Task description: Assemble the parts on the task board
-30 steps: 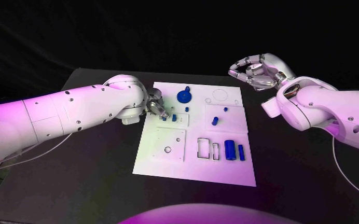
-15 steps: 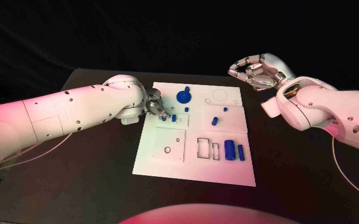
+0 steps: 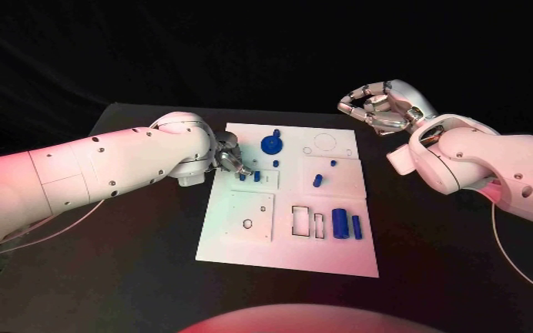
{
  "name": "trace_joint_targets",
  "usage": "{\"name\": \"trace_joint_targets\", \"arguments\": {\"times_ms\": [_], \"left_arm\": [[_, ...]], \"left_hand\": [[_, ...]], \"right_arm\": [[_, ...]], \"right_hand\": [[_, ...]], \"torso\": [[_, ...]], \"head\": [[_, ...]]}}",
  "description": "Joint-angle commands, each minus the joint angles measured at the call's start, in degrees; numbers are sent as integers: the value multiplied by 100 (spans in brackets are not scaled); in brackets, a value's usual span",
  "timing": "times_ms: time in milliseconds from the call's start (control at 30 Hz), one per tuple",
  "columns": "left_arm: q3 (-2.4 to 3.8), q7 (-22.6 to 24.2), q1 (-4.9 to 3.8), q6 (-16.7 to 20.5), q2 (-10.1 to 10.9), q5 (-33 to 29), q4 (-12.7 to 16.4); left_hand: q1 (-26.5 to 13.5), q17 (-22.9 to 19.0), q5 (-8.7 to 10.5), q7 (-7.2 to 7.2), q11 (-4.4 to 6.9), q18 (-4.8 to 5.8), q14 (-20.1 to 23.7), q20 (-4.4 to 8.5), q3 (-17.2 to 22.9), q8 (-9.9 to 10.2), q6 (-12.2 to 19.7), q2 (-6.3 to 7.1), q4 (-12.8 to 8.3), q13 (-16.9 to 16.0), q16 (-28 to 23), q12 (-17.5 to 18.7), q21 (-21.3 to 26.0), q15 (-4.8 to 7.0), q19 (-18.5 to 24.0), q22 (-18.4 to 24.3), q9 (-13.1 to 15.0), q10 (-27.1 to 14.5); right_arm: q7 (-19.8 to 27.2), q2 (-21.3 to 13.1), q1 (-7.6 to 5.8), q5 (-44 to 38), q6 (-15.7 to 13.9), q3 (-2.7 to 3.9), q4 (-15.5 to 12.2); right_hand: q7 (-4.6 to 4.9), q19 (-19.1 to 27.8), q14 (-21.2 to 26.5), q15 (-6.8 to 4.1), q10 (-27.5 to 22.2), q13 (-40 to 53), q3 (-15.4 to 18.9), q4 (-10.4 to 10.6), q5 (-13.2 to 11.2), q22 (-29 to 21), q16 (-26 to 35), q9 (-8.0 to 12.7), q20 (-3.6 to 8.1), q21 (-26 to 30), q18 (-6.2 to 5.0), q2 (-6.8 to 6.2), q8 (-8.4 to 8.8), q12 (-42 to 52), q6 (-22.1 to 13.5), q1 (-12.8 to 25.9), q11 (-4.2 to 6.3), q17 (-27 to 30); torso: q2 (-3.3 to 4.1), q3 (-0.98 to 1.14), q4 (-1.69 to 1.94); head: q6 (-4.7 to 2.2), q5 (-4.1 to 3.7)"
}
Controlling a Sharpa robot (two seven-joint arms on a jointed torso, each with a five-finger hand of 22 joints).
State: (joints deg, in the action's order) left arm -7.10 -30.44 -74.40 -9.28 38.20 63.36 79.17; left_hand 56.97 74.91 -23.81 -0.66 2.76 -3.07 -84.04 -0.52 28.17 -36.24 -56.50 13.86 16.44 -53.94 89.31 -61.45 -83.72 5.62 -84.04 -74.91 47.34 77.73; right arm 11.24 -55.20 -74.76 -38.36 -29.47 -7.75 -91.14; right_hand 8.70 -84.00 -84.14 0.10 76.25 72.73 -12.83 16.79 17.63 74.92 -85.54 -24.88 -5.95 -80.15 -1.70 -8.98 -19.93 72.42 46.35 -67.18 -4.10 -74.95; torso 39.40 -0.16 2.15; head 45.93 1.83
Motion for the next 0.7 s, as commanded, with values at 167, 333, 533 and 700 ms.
{"name": "trace_joint_targets", "arguments": {"times_ms": [167, 333, 533, 700], "left_arm": [[122, 71, -5, 317, 68, -50, 75], [229, 86, -26, 621, 135, -26, 133], [309, 116, -71, 894, 158, 76, 196], [308, 632, -78, 1184, 57, -93, 217]], "left_hand": [[-268, 1393, 180, -65, -10, 48, -564, 22, -337, 61, 21, -43, 36, 80, 12, 56, 11, 27, -104, -346, -17, -76], [-342, 1278, 263, -91, -33, 22, -532, 26, -470, 106, 103, -108, 37, 330, -47, 269, 80, 11, -53, -233, -23, -218], [-207, 1157, 238, -199, -128, -11, -496, -7, -609, 218, 375, -136, 29, 967, -114, 816, 188, -65, 25, -72, -34, -637], [556, 530, 188, -478, -376, -167, -265, -135, -477, 540, 1014, -121, -127, 1645, -484, 1587, 705, -252, 428, 720, -173, -1497]], "right_arm": [[62, 2, 3, -17, 6, 0, 8], [61, -2, 3, -16, -2, 0, 14], [56, -6, 3, -12, -9, 0, 17], [51, -8, 4, -11, -5, 0, 13]], "right_hand": [[2, -37, -351, -37, -45, -10, 85, -6, -22, 871, 34, 16, 21, 36, -86, 24, -45, -36, -58, 118, 12, -506], [2, -39, -350, -37, -45, -11, 100, -7, -5, 874, 35, 19, 21, 34, -85, 40, -50, -35, -61, 140, 13, -504], [3, -34, -350, -37, -49, -16, 107, -7, 1, 867, 37, 20, 21, 45, -88, 45, -52, -40, -62, 149, 13, -500], [2, -30, -348, -37, -52, -19, 112, -12, 15, 864, 41, 22, 21, 52, -90, 58, -55, -42, -64, 152, 13, -494]], "torso": [[-8, 3, 12], [-6, 6, 10], [4, 6, 5], [10, 1, 10]], "head": [[-13, -29], [-38, -51], [-75, -65], [-106, -112]]}}
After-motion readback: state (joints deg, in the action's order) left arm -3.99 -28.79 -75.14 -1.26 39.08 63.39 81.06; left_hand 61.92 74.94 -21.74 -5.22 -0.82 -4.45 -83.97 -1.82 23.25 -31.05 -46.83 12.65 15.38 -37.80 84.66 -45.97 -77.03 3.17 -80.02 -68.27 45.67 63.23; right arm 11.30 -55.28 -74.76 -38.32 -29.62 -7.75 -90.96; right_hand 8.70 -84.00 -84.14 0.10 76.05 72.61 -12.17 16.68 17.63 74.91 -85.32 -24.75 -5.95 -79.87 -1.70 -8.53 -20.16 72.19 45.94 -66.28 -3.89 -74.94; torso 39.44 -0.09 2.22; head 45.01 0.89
